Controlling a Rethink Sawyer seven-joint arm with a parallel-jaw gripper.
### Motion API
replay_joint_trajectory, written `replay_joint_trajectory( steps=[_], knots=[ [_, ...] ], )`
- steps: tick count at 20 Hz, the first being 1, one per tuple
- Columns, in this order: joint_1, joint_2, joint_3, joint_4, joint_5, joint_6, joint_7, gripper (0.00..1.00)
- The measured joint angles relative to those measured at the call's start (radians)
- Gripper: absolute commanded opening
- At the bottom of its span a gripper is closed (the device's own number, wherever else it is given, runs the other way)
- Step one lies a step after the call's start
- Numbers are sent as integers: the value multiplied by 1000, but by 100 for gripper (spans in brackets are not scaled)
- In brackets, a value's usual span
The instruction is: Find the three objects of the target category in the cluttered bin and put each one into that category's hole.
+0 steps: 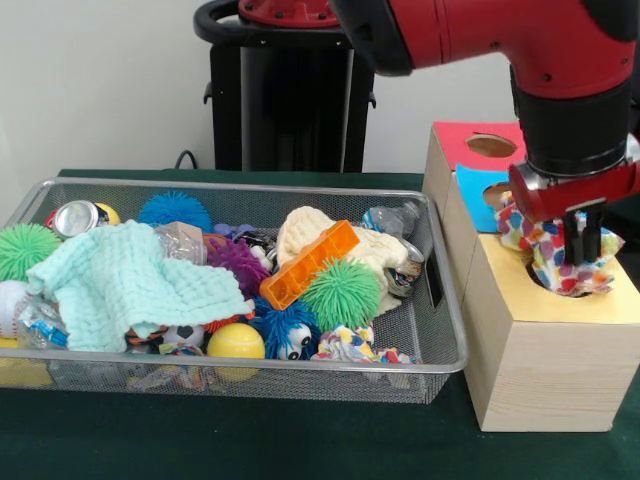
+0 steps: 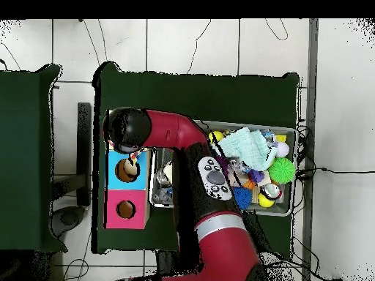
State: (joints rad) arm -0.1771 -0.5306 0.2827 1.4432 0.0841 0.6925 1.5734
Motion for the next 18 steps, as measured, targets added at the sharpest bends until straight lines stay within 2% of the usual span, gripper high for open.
replay_joint_trajectory(
  steps=[6, 13, 18],
  knots=[
    [16, 25, -4, -28, -23, 11, 0, 0],
    [35, 59, -24, -112, -28, 119, 0, 0],
    [46, 89, -49, -164, -29, 159, 0, 0]
  ],
)
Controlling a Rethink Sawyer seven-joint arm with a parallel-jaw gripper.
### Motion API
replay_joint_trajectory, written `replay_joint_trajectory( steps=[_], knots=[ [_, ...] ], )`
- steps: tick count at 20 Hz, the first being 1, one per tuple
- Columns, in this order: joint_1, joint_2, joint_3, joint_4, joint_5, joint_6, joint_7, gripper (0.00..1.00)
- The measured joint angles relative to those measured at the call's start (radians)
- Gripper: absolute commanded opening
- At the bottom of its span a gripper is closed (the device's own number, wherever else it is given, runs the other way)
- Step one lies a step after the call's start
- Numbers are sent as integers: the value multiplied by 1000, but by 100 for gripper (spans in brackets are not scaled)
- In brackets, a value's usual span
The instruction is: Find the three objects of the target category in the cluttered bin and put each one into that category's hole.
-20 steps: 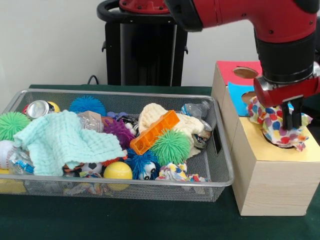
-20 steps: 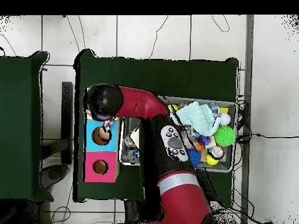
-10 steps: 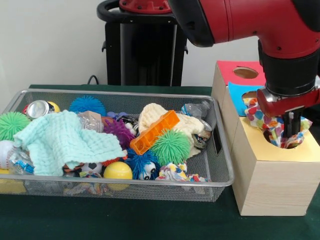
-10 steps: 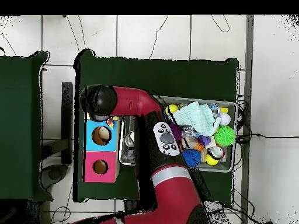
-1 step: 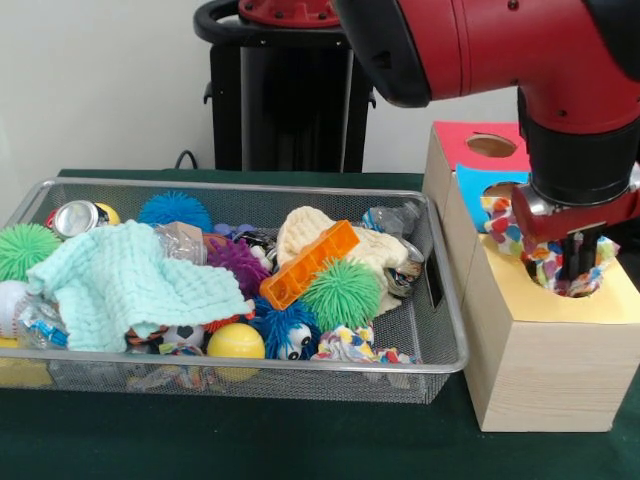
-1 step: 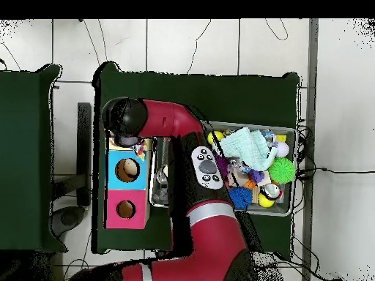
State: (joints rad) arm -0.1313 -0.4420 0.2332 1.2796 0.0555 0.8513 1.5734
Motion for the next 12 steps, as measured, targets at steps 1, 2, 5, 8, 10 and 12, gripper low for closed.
replay_joint_trajectory(
  steps=[1, 2, 5, 8, 10, 12],
  knots=[
    [2, 5, -5, -7, 0, 3, 0, 0],
    [5, 13, -13, -18, -2, 6, 0, 0],
    [22, 41, -53, -54, -26, 6, 0, 0],
    [35, 44, -73, -65, -38, 7, 0, 0],
    [53, 43, -93, -72, -47, 6, 0, 0],
    [74, 38, -113, -76, -58, 6, 0, 0]
  ],
)
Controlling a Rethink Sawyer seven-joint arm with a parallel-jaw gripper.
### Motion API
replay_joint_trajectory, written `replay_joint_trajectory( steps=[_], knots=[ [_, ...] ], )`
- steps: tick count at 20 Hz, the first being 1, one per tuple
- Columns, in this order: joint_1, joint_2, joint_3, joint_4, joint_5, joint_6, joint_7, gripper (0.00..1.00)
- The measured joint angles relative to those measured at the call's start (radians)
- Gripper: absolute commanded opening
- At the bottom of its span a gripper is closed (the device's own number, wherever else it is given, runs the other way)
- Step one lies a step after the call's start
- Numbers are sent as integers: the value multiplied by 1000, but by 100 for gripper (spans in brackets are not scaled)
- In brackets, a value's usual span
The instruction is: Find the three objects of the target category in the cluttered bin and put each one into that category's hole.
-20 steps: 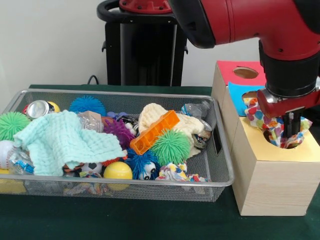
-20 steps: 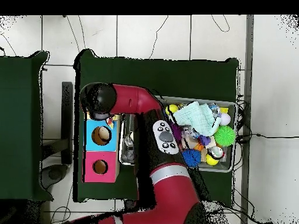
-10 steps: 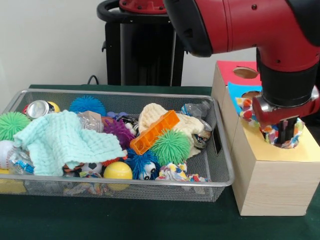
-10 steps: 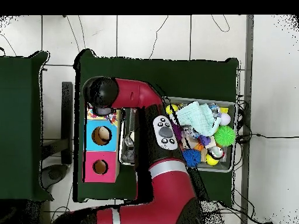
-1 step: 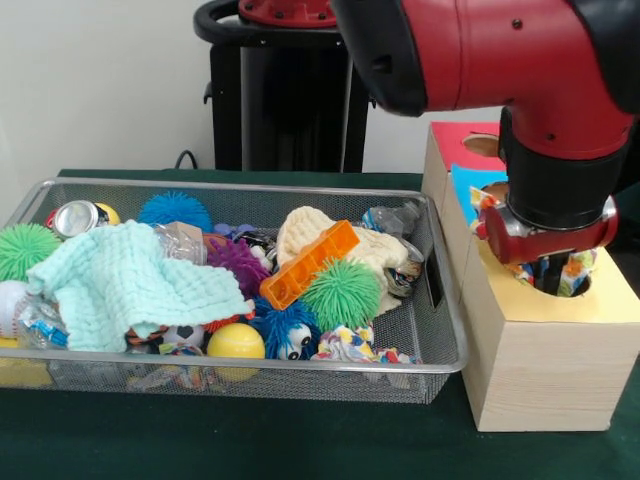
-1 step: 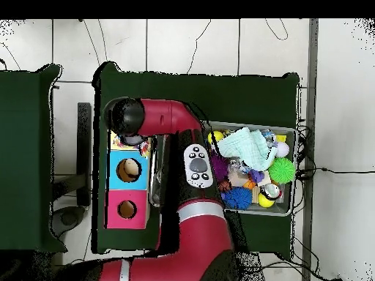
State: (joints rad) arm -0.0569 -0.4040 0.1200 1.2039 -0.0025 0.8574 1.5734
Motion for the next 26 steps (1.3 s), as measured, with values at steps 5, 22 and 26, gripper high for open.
replay_joint_trajectory(
  steps=[5, 22, 26],
  knots=[
    [33, -11, -32, -2, -15, 0, 0, 0],
    [43, -12, -39, -1, -12, 0, 0, 100],
    [43, -14, -38, 3, -12, -5, 0, 100]
  ],
)
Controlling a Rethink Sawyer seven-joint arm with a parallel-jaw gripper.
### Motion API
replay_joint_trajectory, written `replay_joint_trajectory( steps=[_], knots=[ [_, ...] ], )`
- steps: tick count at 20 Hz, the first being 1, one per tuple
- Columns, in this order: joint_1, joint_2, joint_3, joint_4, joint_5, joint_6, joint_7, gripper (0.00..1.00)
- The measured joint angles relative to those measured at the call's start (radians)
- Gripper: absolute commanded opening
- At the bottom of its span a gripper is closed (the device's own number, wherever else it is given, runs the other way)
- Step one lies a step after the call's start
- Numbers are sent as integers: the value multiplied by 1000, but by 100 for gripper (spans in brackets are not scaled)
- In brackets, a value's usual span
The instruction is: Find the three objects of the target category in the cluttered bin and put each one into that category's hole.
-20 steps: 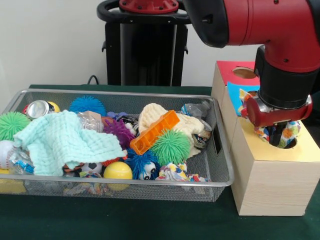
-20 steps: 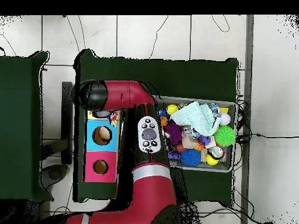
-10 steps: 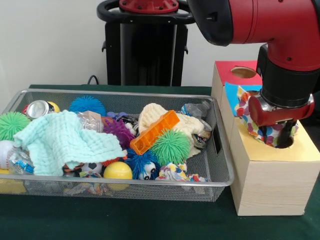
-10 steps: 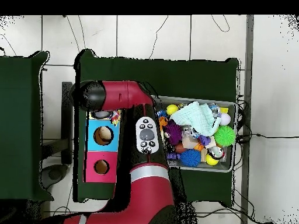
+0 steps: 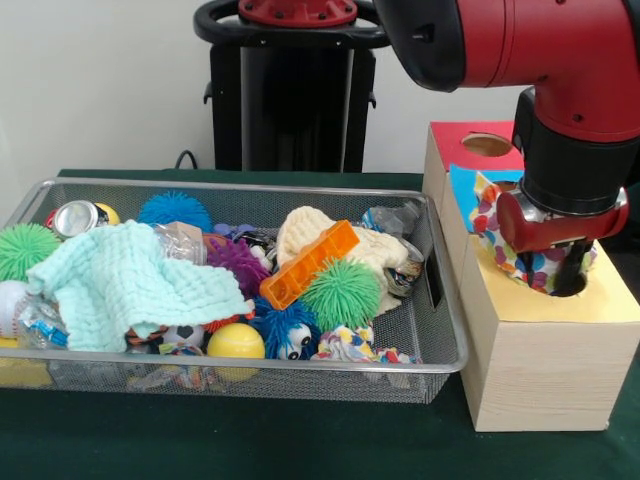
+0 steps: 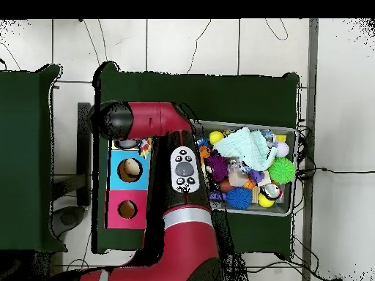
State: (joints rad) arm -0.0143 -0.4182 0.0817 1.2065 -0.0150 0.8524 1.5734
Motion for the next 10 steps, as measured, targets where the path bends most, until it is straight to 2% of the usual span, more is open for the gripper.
replay_joint_trajectory(
  steps=[3, 4, 10],
  knots=[
    [-1, -1, 1, 3, 0, -4, 0, 100],
    [-1, -1, 1, 4, 0, -6, 0, 0],
    [-12, -5, 1, 4, 0, -16, 0, 0]
  ],
)
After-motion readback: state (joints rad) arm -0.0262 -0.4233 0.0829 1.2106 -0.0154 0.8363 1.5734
